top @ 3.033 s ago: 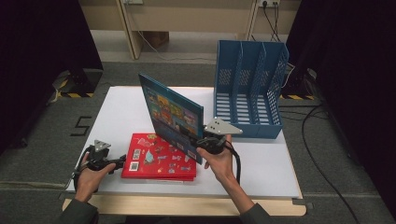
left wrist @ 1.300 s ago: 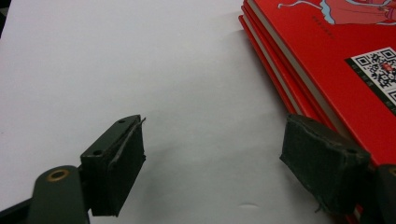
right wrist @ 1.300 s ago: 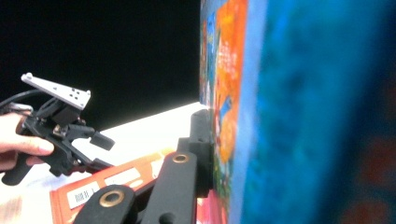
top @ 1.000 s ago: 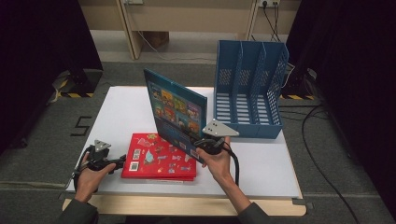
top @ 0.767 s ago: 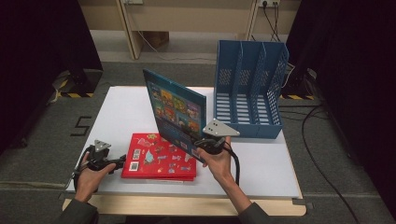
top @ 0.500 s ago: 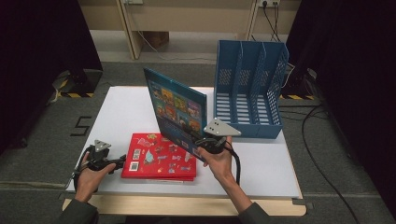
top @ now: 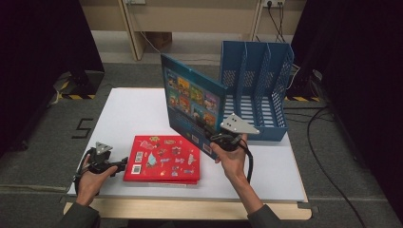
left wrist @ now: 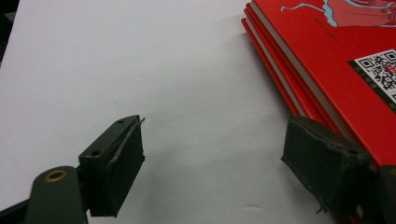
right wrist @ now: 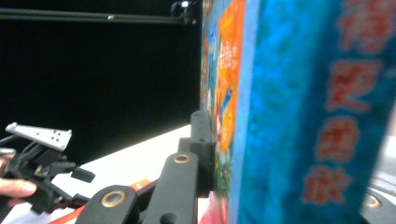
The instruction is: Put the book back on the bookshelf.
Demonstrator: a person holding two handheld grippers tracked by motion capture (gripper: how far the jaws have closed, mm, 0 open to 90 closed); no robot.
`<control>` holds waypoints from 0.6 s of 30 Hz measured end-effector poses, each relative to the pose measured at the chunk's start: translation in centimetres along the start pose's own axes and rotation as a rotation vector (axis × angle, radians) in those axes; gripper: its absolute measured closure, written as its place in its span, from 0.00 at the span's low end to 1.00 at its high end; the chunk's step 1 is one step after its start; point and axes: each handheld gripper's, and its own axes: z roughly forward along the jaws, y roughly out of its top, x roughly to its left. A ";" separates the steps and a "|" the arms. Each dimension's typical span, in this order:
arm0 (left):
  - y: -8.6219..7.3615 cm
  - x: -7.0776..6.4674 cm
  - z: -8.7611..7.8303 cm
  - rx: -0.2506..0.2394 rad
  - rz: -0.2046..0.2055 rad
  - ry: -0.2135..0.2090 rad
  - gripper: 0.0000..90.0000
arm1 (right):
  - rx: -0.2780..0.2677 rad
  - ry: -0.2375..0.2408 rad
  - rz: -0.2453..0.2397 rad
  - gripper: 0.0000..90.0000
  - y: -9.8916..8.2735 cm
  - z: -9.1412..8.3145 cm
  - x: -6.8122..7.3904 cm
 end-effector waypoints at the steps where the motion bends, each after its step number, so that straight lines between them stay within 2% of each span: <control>1: 0.0 0.0 0.0 -0.004 -0.006 -0.001 0.22 | -0.007 -0.008 -0.002 0.91 0.2 -0.2 -0.2; 7: 0.0 0.1 0.1 -0.004 -0.012 0.000 0.21 | -0.039 -0.057 -0.013 0.91 1.5 -1.5 -1.5; 13: 0.0 0.1 0.1 -0.001 -0.014 -0.003 0.21 | -0.028 -0.109 -0.040 0.91 2.5 -2.6 -2.5; 18: 0.0 0.0 0.1 -0.002 -0.014 -0.004 0.21 | -0.044 -0.137 -0.043 0.91 3.3 -3.3 -3.5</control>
